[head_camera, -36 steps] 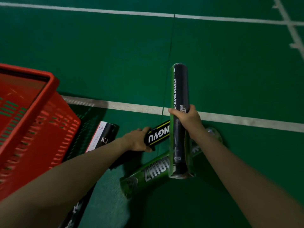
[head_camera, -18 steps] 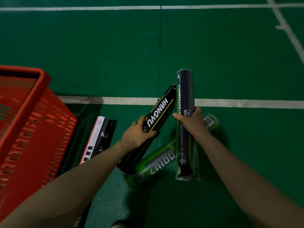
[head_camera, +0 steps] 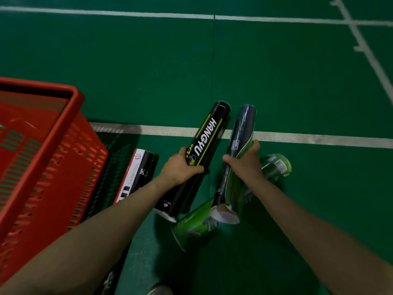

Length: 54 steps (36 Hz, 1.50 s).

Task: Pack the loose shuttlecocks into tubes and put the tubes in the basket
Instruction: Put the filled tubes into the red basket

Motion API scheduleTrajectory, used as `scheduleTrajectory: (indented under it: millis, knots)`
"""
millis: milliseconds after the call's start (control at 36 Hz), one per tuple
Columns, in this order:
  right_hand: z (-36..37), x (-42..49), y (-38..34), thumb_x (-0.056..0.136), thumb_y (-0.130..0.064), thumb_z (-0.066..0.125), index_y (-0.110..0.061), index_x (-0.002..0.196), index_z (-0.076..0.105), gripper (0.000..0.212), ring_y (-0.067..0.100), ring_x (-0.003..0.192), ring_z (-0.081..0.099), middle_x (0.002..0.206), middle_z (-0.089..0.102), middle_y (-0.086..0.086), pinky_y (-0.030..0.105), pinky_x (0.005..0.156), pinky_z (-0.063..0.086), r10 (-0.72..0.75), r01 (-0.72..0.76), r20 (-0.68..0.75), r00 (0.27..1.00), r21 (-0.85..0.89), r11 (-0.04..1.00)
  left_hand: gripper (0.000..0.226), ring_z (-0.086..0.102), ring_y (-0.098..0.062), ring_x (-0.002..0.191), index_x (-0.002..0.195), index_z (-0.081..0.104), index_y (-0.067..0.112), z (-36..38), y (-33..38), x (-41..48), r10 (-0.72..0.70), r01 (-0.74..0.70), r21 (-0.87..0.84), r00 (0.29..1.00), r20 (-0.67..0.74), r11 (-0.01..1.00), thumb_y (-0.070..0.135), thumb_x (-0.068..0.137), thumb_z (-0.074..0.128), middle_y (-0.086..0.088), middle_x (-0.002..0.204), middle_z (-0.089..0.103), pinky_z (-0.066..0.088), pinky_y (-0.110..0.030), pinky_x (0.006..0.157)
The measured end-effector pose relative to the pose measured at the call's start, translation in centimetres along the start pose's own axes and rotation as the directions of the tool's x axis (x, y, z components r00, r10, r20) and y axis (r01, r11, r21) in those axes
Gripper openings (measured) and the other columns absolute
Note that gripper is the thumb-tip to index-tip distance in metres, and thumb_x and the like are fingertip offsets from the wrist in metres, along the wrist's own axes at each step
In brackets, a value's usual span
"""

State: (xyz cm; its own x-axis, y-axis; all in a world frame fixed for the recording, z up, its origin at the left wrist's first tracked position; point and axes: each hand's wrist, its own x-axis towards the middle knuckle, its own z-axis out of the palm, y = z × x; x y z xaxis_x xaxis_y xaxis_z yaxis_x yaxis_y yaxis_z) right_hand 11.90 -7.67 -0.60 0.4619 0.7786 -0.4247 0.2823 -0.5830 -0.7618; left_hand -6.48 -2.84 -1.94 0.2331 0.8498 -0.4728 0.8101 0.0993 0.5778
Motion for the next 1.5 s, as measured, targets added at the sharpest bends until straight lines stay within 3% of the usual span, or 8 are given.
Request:
scheduleTrajectory:
  millis: [194, 333, 444, 750, 972, 1194, 1306, 1500]
  knots:
    - [-1.7, -0.8, -5.5, 0.078, -0.036, 0.074, -0.008, 0.128, 0.032, 0.072, 0.025, 0.094, 0.054, 0.105, 0.052, 0.005, 0.032, 0.079, 0.043, 0.024, -0.024, -0.004, 1.000, 0.036, 0.999, 0.089, 0.059, -0.028, 0.102, 0.138, 0.033, 0.021, -5.0, 0.9, -2.6, 0.052, -0.062, -0.095, 0.994, -0.100, 0.994, 0.050, 0.065, 0.074, -0.008, 0.120, 0.059, 0.051, -0.044, 0.091]
    - [-2.1, -2.8, -9.9, 0.065, -0.039, 0.079, -0.012, 0.121, 0.036, 0.076, 0.029, 0.100, 0.059, 0.110, 0.057, 0.009, 0.046, 0.092, 0.049, 0.044, -0.053, 0.086, 0.995, 0.101, 0.993, 0.082, 0.056, -0.022, 0.107, 0.142, 0.031, 0.023, -7.6, 1.7, -5.9, 0.079, -0.104, -0.186, 0.988, -0.134, 0.977, 0.048, 0.075, 0.072, -0.001, 0.125, 0.057, 0.045, -0.027, 0.089]
    - [-2.1, -5.3, -12.9, 0.073, -0.027, 0.077, -0.015, 0.109, 0.033, 0.059, 0.021, 0.089, 0.060, 0.095, 0.055, 0.003, 0.035, 0.080, 0.049, -0.029, 0.014, 0.116, 0.993, 0.132, 0.991, 0.084, 0.052, -0.020, 0.119, 0.146, 0.029, 0.025, -10.8, 2.7, -8.6, 0.025, -0.060, -0.354, 0.995, -0.101, 0.933, 0.047, 0.077, 0.072, 0.002, 0.135, 0.052, 0.039, -0.024, 0.097]
    - [0.8, -12.8, -20.5, 0.049, -0.040, 0.080, -0.008, 0.120, 0.045, 0.086, 0.029, 0.088, 0.068, 0.106, 0.064, 0.015, 0.045, 0.079, 0.058, -0.056, -0.021, 0.221, 0.974, 0.329, 0.944, 0.058, 0.062, -0.011, 0.088, 0.125, 0.044, 0.034, -19.9, 2.5, -15.5, 0.016, -0.061, -0.443, 0.994, -0.106, 0.894, 0.038, 0.076, 0.076, 0.006, 0.112, 0.061, 0.048, -0.026, 0.087]
    - [8.4, -14.4, -26.2, 0.071, -0.032, 0.077, -0.015, 0.116, 0.036, 0.064, 0.026, 0.094, 0.063, 0.107, 0.058, 0.009, 0.045, 0.084, 0.055, -0.123, 0.048, 0.193, 0.973, 0.352, 0.935, 0.058, 0.064, -0.015, 0.095, 0.131, 0.046, 0.030, -26.2, -3.8, -16.5, -0.052, -0.033, -0.465, 0.984, -0.168, 0.885, 0.043, 0.080, 0.069, 0.002, 0.116, 0.064, 0.050, -0.030, 0.092]
    - [17.6, -17.0, -27.9, 0.067, -0.031, 0.080, -0.016, 0.120, 0.034, 0.072, 0.027, 0.095, 0.064, 0.109, 0.061, 0.010, 0.047, 0.087, 0.054, -0.116, -0.037, 0.304, 0.946, 0.454, 0.890, 0.066, 0.055, -0.021, 0.103, 0.145, 0.026, 0.027, -28.6, -12.7, -19.3, -0.165, 0.092, -0.236, 0.937, -0.307, 0.967, 0.041, 0.089, 0.056, -0.003, 0.119, 0.054, 0.038, -0.023, 0.083]
    - [20.9, -18.2, -27.4, 0.070, -0.031, 0.079, -0.013, 0.123, 0.034, 0.072, 0.022, 0.093, 0.060, 0.111, 0.057, 0.006, 0.039, 0.088, 0.050, -0.102, -0.033, 0.282, 0.954, 0.436, 0.899, 0.090, 0.053, -0.032, 0.114, 0.147, 0.014, 0.034, -28.8, -16.9, -20.6, -0.225, 0.203, -0.100, 0.918, -0.327, 0.974, 0.069, 0.070, 0.047, -0.013, 0.136, 0.048, 0.044, -0.039, 0.097]
    - [24.2, -19.5, -26.5, 0.070, -0.033, 0.079, -0.017, 0.134, 0.029, 0.083, 0.025, 0.106, 0.058, 0.117, 0.056, 0.005, 0.043, 0.095, 0.048, -0.137, -0.004, 0.307, 0.942, 0.417, 0.909, 0.084, 0.047, -0.040, 0.119, 0.149, -0.008, 0.030, -28.1, -22.7, -22.3, -0.233, 0.299, 0.145, 0.907, -0.350, 0.943, 0.053, 0.091, 0.047, -0.017, 0.139, 0.032, 0.042, -0.049, 0.097]
